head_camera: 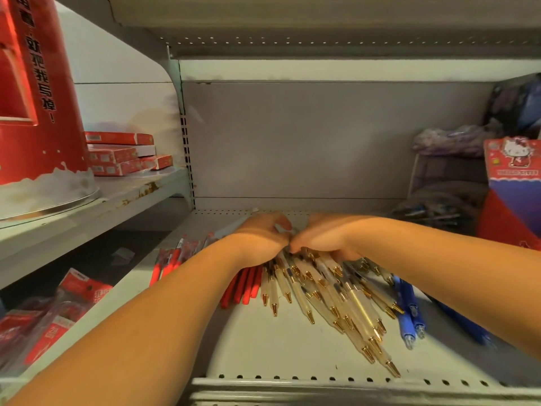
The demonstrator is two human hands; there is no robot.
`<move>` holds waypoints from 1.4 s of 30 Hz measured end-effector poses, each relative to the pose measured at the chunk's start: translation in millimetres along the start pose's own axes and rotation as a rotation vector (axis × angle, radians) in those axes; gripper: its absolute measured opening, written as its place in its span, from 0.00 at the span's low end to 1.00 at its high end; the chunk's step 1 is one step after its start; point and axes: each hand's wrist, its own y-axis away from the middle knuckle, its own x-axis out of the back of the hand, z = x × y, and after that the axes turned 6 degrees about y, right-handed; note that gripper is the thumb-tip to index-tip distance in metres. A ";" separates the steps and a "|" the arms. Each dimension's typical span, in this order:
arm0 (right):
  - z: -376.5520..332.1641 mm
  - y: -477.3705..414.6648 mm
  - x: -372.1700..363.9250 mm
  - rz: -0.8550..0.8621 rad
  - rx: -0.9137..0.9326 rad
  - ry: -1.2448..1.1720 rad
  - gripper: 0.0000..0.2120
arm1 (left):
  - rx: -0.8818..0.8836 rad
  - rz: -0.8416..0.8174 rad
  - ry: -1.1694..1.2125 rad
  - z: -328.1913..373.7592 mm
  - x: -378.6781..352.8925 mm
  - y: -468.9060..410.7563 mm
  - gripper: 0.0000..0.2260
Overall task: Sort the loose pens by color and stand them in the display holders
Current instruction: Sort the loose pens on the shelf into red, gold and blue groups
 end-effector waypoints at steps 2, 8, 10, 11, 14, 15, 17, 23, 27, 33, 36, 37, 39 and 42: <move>0.1 8.0 0.4 -0.028 0.031 0.006 0.07 | -0.011 -0.049 -0.076 2.0 0.2 0.9 0.07; 6.0 31.1 16.4 0.020 0.126 0.001 0.05 | -0.015 -0.100 -0.104 2.1 -0.7 2.6 0.10; 10.0 36.1 21.4 0.072 0.147 0.038 0.05 | -0.012 -0.106 -0.102 2.7 -1.3 3.0 0.10; 11.8 39.0 22.5 0.077 0.142 0.060 0.07 | -0.005 -0.103 -0.084 3.0 -2.0 3.0 0.11; 19.5 49.7 23.1 0.082 0.225 0.372 0.10 | 0.030 -0.087 -0.040 4.5 -4.0 3.4 0.13; 23.0 53.5 22.0 0.085 0.279 0.450 0.12 | 0.028 -0.094 -0.056 5.2 -4.9 3.5 0.14; 35.1 63.3 17.2 0.076 0.376 0.463 0.19 | 0.011 -0.120 -0.112 6.0 -6.4 3.5 0.15; 73.5 87.2 -3.1 0.116 0.673 0.639 0.31 | -0.024 -0.190 -0.110 3.9 -3.9 4.8 0.17; 71.6 93.9 -9.3 0.172 0.835 0.694 0.21 | -0.054 -0.257 -0.120 3.4 -2.5 4.7 0.17; 61.0 92.8 -15.0 0.231 0.985 0.854 0.15 | -0.077 -0.255 -0.115 0.2 0.0 5.9 0.19; 56.1 89.2 -12.1 0.248 1.058 0.923 0.09 | -0.102 -0.276 -0.183 0.2 0.8 4.0 0.13; 55.9 87.0 -10.8 0.248 1.080 0.953 0.07 | -0.110 -0.266 -0.205 0.7 1.0 3.8 0.11; 57.8 82.0 -9.2 0.240 1.115 0.998 0.05 | -0.117 -0.230 -0.226 1.4 0.4 3.9 0.10; 62.9 75.9 -7.6 0.294 1.152 0.970 0.04 | -0.131 -0.194 -0.253 1.8 -0.4 4.7 0.10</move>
